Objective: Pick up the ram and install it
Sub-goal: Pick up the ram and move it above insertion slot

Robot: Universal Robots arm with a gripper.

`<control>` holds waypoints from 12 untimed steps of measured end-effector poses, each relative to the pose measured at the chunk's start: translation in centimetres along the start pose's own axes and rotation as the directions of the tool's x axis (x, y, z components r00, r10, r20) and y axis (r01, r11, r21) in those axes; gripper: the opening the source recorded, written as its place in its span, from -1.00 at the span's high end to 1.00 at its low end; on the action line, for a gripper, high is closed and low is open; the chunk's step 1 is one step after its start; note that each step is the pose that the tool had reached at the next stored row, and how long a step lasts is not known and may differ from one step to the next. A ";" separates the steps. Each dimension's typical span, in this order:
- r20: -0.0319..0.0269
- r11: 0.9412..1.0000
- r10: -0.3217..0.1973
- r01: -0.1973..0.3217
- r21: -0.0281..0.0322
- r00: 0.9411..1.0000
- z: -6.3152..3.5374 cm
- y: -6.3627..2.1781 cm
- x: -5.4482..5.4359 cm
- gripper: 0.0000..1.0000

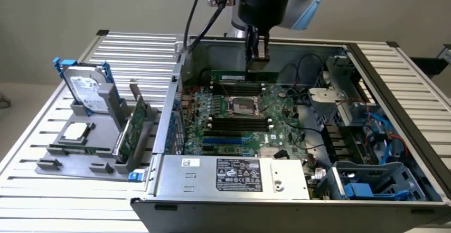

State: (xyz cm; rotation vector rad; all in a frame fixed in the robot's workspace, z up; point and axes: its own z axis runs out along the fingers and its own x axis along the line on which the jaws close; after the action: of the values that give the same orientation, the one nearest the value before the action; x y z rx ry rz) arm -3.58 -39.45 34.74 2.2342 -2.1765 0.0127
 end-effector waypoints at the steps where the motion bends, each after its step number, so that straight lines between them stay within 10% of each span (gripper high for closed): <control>1: -0.001 1.000 -0.004 0.004 0.005 1.000 0.09 -0.01 -0.1 0.72; 5: -0.003 1.000 -0.013 0.013 0.020 1.000 0.50 -0.17 -0.6 0.72; 12: -0.007 1.000 -0.013 0.013 0.017 1.000 1.28 -0.52 -1.0 0.72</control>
State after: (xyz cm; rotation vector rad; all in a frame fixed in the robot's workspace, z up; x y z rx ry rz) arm -3.11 -38.43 33.43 2.2537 -2.1660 0.0387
